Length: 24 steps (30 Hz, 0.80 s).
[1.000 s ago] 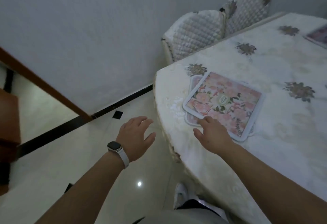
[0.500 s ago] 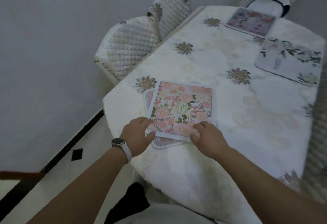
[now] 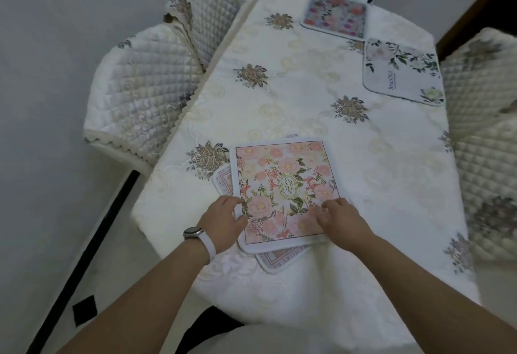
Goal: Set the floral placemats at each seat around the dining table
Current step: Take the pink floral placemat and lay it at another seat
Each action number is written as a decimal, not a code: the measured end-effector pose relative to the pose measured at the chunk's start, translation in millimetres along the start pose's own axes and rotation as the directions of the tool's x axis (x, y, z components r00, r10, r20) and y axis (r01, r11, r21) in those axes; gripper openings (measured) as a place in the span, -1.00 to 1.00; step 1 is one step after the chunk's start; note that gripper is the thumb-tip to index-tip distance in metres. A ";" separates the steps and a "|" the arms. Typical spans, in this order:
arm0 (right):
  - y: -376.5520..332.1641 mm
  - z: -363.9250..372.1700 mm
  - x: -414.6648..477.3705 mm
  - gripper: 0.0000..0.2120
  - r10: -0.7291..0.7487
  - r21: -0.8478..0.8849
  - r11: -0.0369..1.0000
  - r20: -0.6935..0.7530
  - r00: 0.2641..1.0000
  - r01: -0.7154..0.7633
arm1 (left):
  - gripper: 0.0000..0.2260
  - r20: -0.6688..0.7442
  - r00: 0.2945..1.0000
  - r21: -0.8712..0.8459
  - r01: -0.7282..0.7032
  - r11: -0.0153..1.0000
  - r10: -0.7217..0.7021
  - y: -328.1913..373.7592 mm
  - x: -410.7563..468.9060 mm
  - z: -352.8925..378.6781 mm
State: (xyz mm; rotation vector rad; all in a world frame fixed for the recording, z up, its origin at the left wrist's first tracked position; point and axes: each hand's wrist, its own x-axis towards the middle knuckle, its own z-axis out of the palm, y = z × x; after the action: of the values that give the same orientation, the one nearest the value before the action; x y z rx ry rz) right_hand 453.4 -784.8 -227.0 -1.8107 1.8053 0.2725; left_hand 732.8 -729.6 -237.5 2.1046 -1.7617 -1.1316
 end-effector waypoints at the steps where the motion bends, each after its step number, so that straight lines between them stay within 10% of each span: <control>1: -2.7 -0.4 -0.2 -0.55 0.031 0.015 0.999 -0.010 0.999 -0.031 | -0.59 0.019 1.000 -0.020 -0.005 1.000 0.006 -3.7 5.9 -3.9; 14: 12.8 -12.0 18.3 -0.41 0.317 0.323 0.896 0.014 0.948 -0.304 | -0.81 0.002 0.990 -0.429 0.126 0.895 -0.139 5.9 57.3 -17.8; 24: 31.6 -19.9 63.2 -0.44 0.360 0.509 0.795 0.040 0.932 -0.329 | -0.81 0.069 0.949 -0.422 0.307 0.853 -0.307 7.1 69.3 -16.7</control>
State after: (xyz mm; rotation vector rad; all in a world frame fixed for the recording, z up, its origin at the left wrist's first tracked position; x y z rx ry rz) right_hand 422.5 -846.9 -251.0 -1.1261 2.0082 -0.1248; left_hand 738.9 -799.5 -251.9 2.1375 -1.0557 -1.4393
